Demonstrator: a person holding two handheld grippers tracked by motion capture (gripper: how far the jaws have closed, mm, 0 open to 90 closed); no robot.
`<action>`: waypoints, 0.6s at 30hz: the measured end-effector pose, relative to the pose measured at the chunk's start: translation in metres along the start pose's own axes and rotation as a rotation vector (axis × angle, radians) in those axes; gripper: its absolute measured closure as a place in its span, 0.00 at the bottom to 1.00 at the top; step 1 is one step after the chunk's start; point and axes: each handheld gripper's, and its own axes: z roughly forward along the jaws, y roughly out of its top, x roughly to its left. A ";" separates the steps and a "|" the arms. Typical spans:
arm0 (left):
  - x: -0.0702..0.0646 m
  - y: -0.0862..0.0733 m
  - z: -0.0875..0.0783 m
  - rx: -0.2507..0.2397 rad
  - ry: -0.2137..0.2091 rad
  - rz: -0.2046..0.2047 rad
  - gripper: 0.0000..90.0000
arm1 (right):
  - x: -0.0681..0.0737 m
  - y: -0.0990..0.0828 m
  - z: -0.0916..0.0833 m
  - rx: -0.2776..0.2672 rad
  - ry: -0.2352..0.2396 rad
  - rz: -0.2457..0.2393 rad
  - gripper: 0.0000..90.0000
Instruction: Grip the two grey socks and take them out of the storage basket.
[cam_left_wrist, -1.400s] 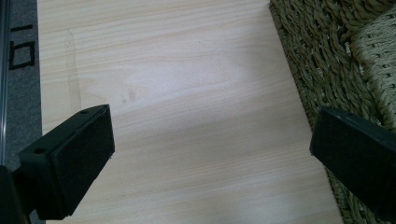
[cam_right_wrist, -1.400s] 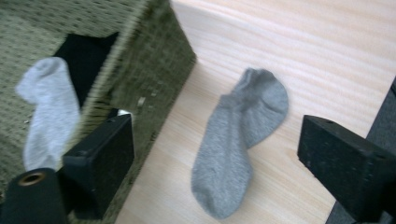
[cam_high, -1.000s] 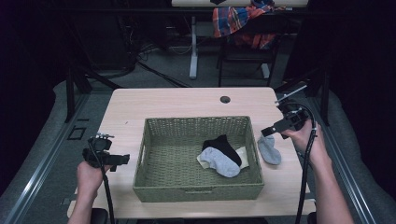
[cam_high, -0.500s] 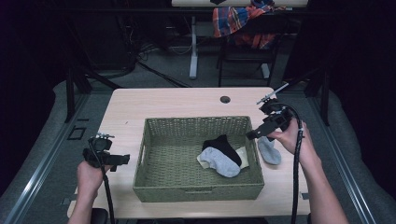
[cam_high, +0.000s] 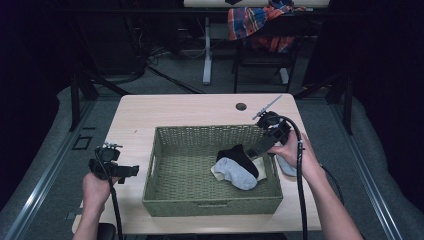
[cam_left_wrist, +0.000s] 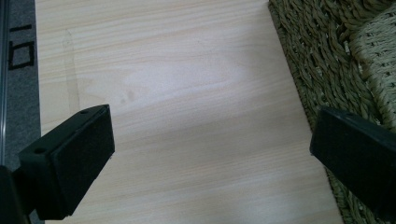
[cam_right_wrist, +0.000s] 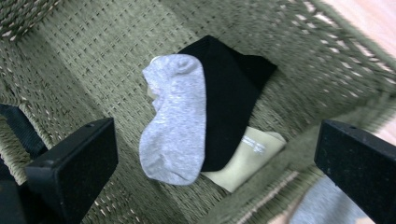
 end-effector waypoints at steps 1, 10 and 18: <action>0.000 0.000 0.000 0.001 0.000 0.000 0.00 | 0.001 0.001 0.003 0.011 0.004 -0.008 0.00; 0.001 0.000 0.000 0.006 -0.003 0.001 0.00 | 0.008 0.007 0.028 0.063 0.004 -0.029 0.00; 0.001 0.000 0.000 0.006 -0.004 -0.001 0.00 | 0.019 0.012 0.056 0.134 0.019 -0.058 0.07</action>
